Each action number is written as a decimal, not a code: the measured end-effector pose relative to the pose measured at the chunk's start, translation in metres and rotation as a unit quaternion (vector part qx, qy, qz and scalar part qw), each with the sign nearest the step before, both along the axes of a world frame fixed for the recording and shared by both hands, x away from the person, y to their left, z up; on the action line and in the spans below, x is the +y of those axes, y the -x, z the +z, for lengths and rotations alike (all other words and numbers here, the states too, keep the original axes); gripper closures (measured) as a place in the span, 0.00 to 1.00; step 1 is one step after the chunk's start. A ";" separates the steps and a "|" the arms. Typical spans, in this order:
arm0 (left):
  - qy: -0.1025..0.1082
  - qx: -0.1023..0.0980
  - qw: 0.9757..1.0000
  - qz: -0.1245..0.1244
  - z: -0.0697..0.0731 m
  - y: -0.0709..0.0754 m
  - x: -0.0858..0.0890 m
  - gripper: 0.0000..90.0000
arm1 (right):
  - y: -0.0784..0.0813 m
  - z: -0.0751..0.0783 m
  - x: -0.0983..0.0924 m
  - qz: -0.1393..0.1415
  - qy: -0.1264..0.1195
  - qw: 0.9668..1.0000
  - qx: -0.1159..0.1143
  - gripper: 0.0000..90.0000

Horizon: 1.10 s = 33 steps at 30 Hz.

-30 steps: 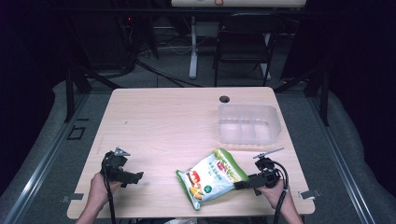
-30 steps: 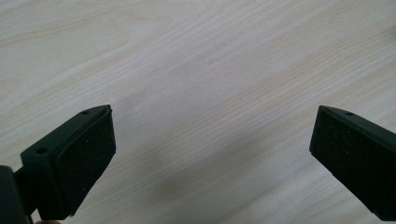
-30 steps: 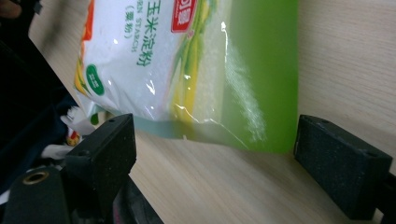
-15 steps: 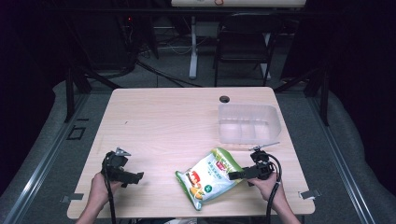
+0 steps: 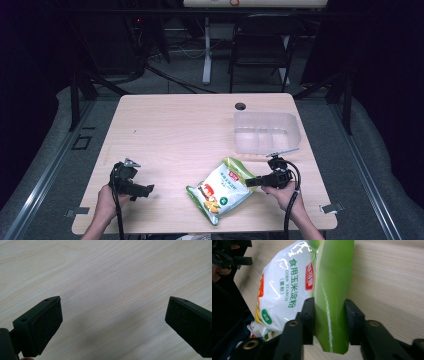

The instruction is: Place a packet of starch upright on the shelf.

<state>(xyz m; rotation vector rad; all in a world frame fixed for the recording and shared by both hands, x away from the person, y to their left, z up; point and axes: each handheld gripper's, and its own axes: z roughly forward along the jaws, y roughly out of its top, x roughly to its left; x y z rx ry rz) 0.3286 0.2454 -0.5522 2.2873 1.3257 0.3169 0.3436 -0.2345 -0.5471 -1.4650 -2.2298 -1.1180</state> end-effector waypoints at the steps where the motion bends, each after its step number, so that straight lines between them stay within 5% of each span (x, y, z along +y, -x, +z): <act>1: -0.002 -0.001 1.000 -0.001 0.000 0.000 0.000 0.02 | 0.001 0.001 0.001 -0.001 0.001 1.000 -0.001 0.77; 11: -0.001 -0.001 1.000 -0.001 -0.001 0.000 -0.002 0.04 | 0.005 0.011 0.011 0.020 0.024 0.999 -0.029 0.95; 33: 0.008 -0.004 1.000 -0.006 0.000 0.000 0.000 0.04 | 0.009 0.032 0.015 0.051 0.077 0.992 -0.081 0.98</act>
